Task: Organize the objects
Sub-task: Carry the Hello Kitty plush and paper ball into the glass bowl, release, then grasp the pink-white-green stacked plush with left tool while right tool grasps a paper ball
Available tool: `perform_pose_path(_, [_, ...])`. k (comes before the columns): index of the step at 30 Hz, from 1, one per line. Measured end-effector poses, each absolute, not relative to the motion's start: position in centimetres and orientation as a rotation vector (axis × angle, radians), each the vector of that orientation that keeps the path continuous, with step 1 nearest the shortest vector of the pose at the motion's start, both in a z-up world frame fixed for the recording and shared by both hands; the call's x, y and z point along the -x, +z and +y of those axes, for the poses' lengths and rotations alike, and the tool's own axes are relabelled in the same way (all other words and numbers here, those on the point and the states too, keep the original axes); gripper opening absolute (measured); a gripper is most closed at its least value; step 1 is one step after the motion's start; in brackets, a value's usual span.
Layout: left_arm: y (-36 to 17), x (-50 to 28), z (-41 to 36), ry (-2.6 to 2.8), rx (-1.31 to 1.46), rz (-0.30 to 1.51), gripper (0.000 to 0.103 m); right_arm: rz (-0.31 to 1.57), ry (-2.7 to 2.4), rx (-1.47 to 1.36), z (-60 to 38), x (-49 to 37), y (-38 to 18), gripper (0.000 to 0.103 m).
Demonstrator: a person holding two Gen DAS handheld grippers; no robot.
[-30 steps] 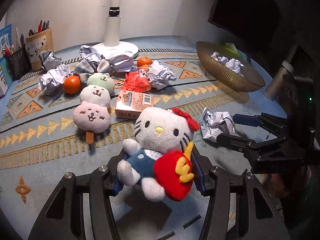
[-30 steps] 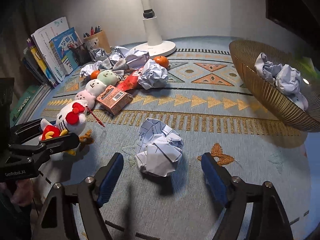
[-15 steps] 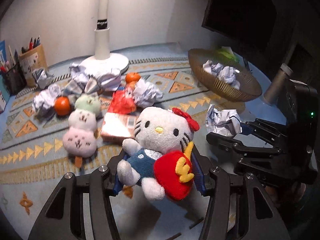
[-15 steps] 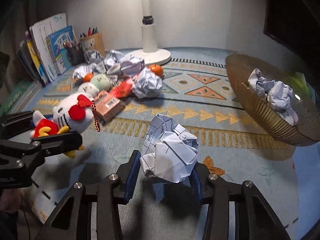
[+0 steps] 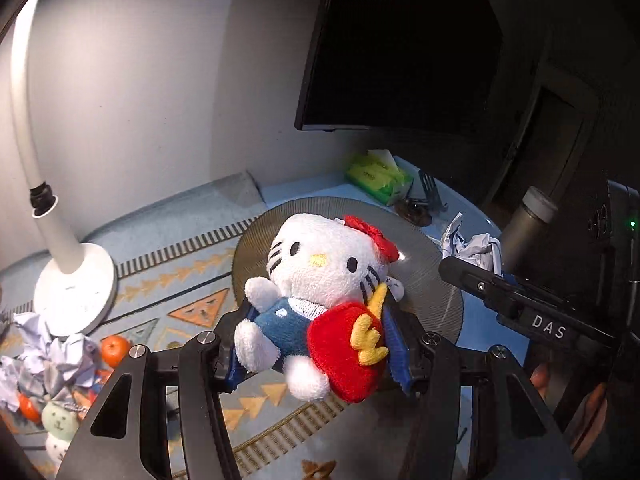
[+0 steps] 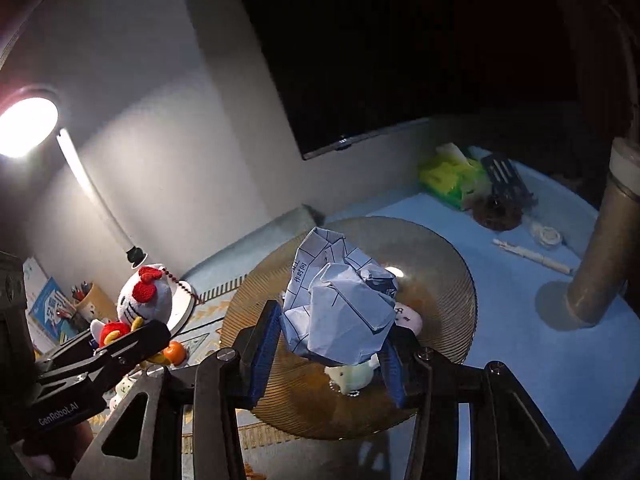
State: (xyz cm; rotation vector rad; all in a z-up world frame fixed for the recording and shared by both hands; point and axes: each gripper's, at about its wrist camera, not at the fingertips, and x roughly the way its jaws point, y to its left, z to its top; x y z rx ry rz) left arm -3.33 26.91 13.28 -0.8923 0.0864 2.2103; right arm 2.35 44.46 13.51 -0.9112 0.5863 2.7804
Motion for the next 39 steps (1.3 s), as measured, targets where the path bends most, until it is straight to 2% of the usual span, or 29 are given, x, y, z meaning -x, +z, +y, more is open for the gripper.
perform_pose_path(3, [11.6, 4.0, 28.9, 2.212, 0.921, 0.091, 0.058, 0.656, 2.773, 0.96, 45.9, -1.5, 12.2, 0.045])
perform_pose_path(5, [10.8, 4.4, 29.5, 2.208, 0.957, 0.082, 0.073, 0.659, 2.756, 0.982, 46.4, -1.3, 11.5, 0.045])
perform_pose_path(6, [10.6, 4.5, 29.6, 2.199, 0.969, 0.078, 0.086, 0.656, 2.754, 1.002, 46.6, -1.2, 11.2, 0.047])
perform_pose_path(7, [10.5, 4.4, 29.4, 2.194, 0.964, 0.067, 0.089, 0.66, 2.75, 1.016, 46.7, -1.4, 11.0, 0.055])
perform_pose_path(9, [10.6, 4.3, 28.9, 2.19, 0.955, 0.051, 0.09, 0.677, 2.758, 0.986, 46.9, -2.1, 10.9, 0.07])
perform_pose_path(16, [12.0, 2.4, 21.3, 2.251, 0.923, -0.074, 0.09, 0.741, 2.868, 0.968, 45.7, -3.4, 11.5, 0.07])
perform_pose_path(21, [13.6, -0.8, 12.7, 2.467, 0.85, -0.12, 0.09, 0.668, 3.041, 1.002, 39.6, -3.4, 12.4, 0.071])
perform_pose_path(24, [14.1, -2.3, 7.2, 2.628, 0.824, -0.157, 0.103, 0.634, 3.15, 1.064, 35.2, -2.8, 12.1, 0.071])
perform_pose_path(26, [13.9, -3.1, 3.1, 2.747, 0.803, -0.192, 0.102, 0.584, 3.178, 1.113, 32.3, -2.3, 11.4, 0.071])
perform_pose_path(29, [11.7, -3.1, -2.3, 2.914, 0.878, -0.242, 0.102, 0.507, 3.178, 1.19, 28.5, -1.3, 9.2, 0.076])
perform_pose_path(32, [8.1, -2.3, -6.3, 3.093, 1.034, -0.213, 0.102, 0.434, 3.18, 1.235, 25.9, -0.4, 6.6, 0.076])
perform_pose_path(34, [5.9, -1.8, -8.2, 3.061, 1.123, -0.264, 0.102, 0.384, 3.161, 1.271, 24.7, 0.0, 5.0, 0.076])
perform_pose_path(39, [3.3, -1.5, -8.8, 3.017, 1.132, -0.286, 0.102, 0.302, 3.112, 1.301, 23.8, 0.6, 2.8, 0.076])
